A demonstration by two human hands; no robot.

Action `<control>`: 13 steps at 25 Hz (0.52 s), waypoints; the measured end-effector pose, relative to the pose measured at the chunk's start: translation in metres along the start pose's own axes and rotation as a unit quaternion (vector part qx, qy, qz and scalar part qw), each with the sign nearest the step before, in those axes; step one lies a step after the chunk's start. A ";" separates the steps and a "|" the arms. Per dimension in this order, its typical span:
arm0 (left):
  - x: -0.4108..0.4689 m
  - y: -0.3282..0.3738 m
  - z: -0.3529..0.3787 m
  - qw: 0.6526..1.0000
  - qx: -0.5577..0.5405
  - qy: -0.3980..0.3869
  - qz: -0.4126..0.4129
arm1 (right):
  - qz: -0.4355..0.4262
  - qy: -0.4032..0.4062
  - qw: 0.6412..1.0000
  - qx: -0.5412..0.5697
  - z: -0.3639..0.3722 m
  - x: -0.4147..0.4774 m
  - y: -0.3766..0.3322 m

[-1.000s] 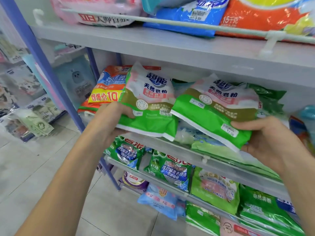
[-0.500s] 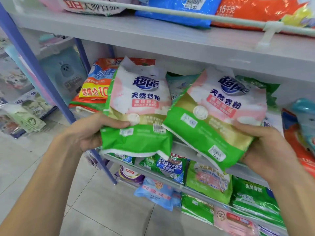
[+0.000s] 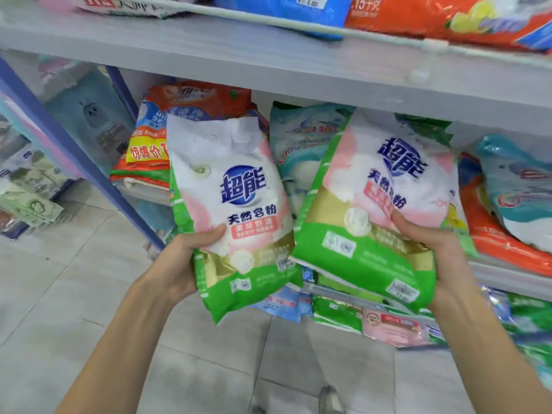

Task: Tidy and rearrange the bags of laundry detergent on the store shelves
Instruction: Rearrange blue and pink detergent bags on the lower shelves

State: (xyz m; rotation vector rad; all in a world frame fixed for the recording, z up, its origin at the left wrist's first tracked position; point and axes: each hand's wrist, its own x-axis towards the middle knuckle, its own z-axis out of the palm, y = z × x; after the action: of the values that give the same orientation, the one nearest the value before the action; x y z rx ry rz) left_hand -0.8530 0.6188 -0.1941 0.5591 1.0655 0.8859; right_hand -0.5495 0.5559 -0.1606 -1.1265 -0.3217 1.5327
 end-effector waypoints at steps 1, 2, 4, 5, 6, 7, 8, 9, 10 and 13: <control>-0.010 -0.006 0.001 1.000 -0.001 -0.001 -0.002 | 0.013 0.007 1.000 0.000 -0.005 -0.011 0.006; -0.017 -0.011 0.001 1.000 0.005 0.001 0.001 | 0.026 0.008 1.000 -0.010 -0.010 -0.022 0.010; -0.034 -0.015 0.005 1.000 0.021 -0.008 -0.006 | 0.053 0.003 0.998 -0.025 -0.015 -0.048 0.014; -0.042 -0.016 0.008 0.999 0.027 -0.018 -0.014 | 0.059 0.003 0.998 -0.024 -0.018 -0.061 0.014; -0.049 -0.016 0.011 0.999 0.036 -0.029 -0.020 | 0.058 0.003 0.998 -0.019 -0.024 -0.074 0.013; -0.057 -0.018 0.016 0.998 0.044 -0.038 -0.025 | 0.055 0.004 0.998 -0.015 -0.027 -0.089 0.012; -0.067 -0.021 0.025 0.998 0.045 -0.047 -0.027 | 0.048 0.010 0.999 -0.009 -0.035 -0.104 0.010; -0.077 -0.024 0.036 0.997 0.048 -0.049 -0.030 | 0.043 0.020 0.999 -0.005 -0.044 -0.120 0.008; -0.086 -0.029 0.046 0.997 0.050 -0.053 -0.035 | 0.042 0.029 0.999 0.004 -0.055 -0.136 0.006; -0.118 -0.046 0.089 0.993 0.065 -0.086 -0.053 | 0.031 0.053 0.998 0.029 -0.092 -0.194 -0.007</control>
State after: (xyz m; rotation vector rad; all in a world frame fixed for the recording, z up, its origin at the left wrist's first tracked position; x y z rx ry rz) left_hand -0.7798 0.4963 -0.1335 0.6683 0.9905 0.6664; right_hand -0.4949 0.3547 -0.1108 -1.1772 -0.1700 1.5204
